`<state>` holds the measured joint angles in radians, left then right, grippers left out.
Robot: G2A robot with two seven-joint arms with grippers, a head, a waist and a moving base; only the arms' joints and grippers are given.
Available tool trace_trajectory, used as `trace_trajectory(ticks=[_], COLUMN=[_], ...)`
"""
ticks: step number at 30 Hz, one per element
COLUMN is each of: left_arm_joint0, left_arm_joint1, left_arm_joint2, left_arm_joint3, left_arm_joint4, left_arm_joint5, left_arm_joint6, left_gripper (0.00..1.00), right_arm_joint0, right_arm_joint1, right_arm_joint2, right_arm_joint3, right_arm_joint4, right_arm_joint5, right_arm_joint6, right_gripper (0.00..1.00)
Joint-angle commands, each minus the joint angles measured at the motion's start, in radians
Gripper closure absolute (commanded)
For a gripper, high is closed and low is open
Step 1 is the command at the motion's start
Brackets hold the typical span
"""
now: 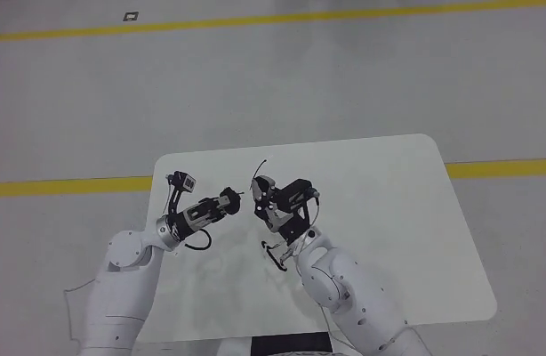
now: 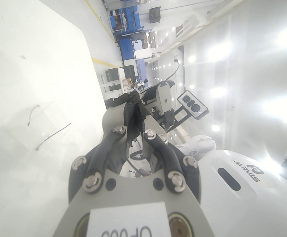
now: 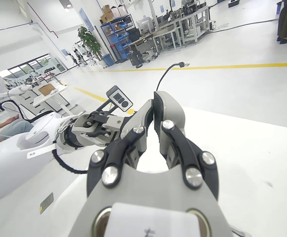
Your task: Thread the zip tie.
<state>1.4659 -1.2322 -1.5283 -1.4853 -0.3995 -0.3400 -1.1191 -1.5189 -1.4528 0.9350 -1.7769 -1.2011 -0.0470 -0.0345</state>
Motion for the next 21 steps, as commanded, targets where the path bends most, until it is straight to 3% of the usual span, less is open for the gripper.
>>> trace_trajectory(ticks=[1,21], left_arm_joint0=[0.000,0.000], left_arm_joint1=[0.000,0.000], left_arm_joint2=[0.000,0.000], left_arm_joint3=[0.000,0.000], left_arm_joint4=[0.000,0.000], left_arm_joint5=[0.000,0.000], left_arm_joint6=[0.000,0.000], left_gripper=[1.00,1.00], right_arm_joint0=[0.002,0.015], right_arm_joint1=[0.000,-0.001], right_arm_joint2=[-0.002,-0.026], right_arm_joint3=[0.004,0.023], right_arm_joint4=[0.001,0.006], right_arm_joint5=[-0.004,-0.006], right_arm_joint6=[-0.001,-0.003], right_gripper=[1.00,1.00])
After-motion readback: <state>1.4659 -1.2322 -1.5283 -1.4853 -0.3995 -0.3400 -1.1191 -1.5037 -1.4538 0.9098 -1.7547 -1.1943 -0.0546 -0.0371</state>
